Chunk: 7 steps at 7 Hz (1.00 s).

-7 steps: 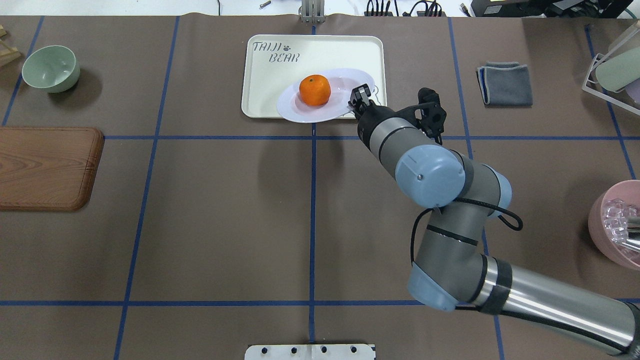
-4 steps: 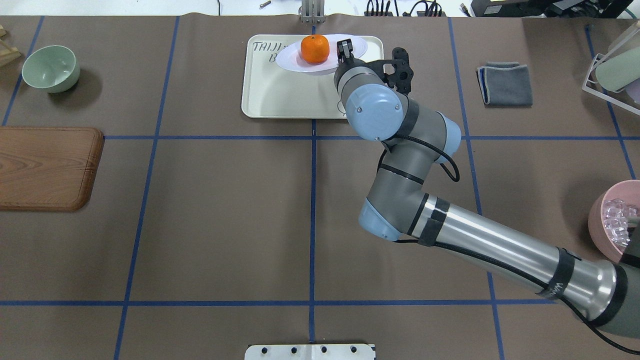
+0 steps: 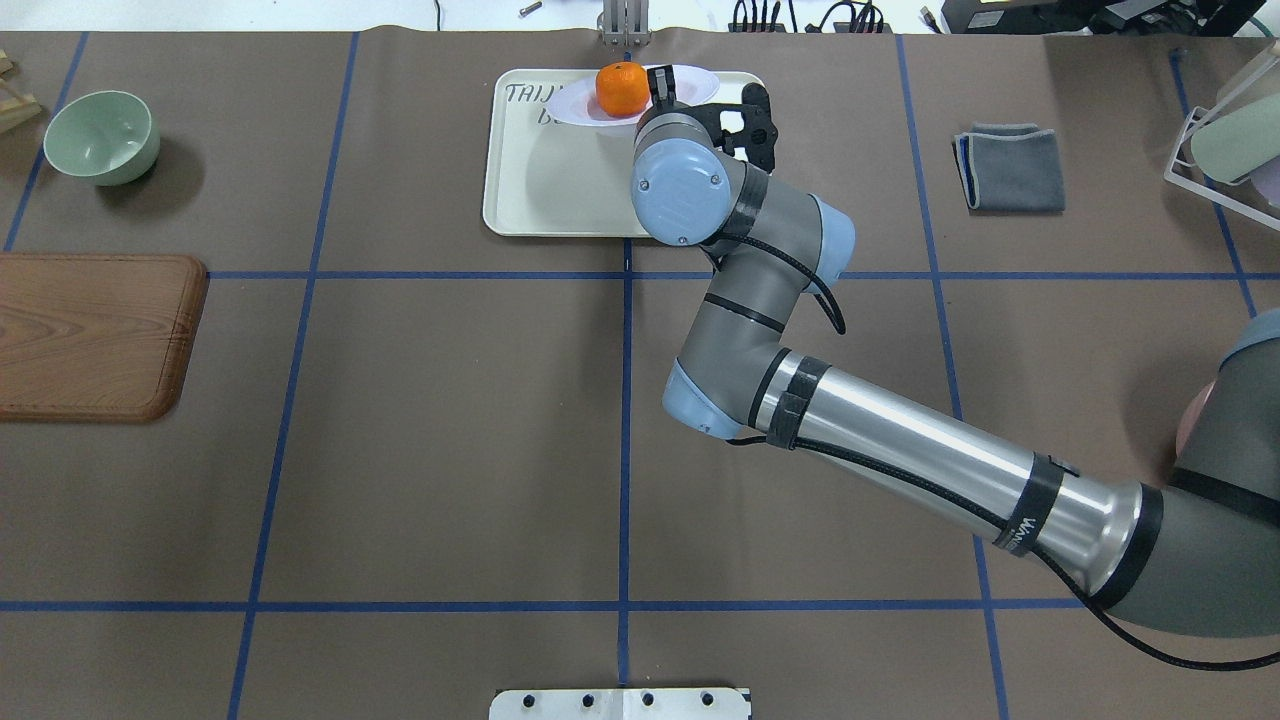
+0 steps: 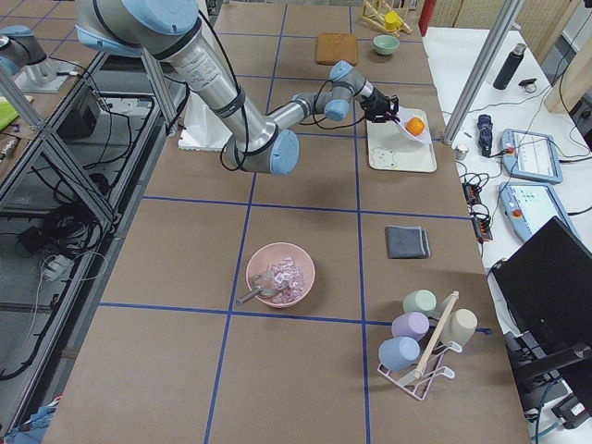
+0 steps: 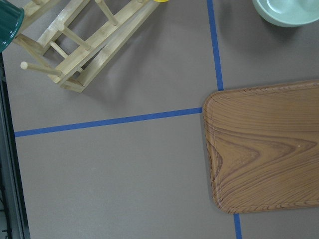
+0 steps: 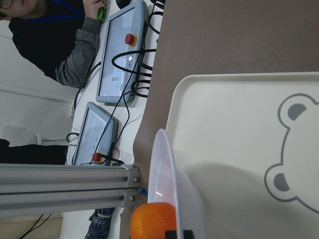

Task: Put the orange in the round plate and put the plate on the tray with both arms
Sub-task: 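Lower the plate onto the cream tray with the right gripper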

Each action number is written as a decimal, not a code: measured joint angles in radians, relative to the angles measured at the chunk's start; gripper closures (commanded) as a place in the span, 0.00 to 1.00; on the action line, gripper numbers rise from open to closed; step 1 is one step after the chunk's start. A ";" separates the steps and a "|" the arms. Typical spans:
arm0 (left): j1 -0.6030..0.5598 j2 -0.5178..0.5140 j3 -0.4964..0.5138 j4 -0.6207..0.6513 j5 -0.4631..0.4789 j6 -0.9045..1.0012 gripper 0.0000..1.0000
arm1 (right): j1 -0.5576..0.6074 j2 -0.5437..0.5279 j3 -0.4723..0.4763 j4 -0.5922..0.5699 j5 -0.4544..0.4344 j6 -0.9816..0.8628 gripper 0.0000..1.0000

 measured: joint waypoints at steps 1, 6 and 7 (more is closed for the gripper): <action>0.000 0.000 0.000 0.000 0.000 0.001 0.01 | -0.010 0.009 -0.018 0.000 -0.015 0.001 0.81; 0.000 0.000 0.000 0.000 0.000 0.003 0.01 | -0.041 -0.036 0.074 -0.006 -0.032 -0.103 0.00; 0.000 0.000 0.000 0.001 0.000 0.003 0.01 | -0.046 -0.090 0.157 -0.009 -0.028 -0.186 0.00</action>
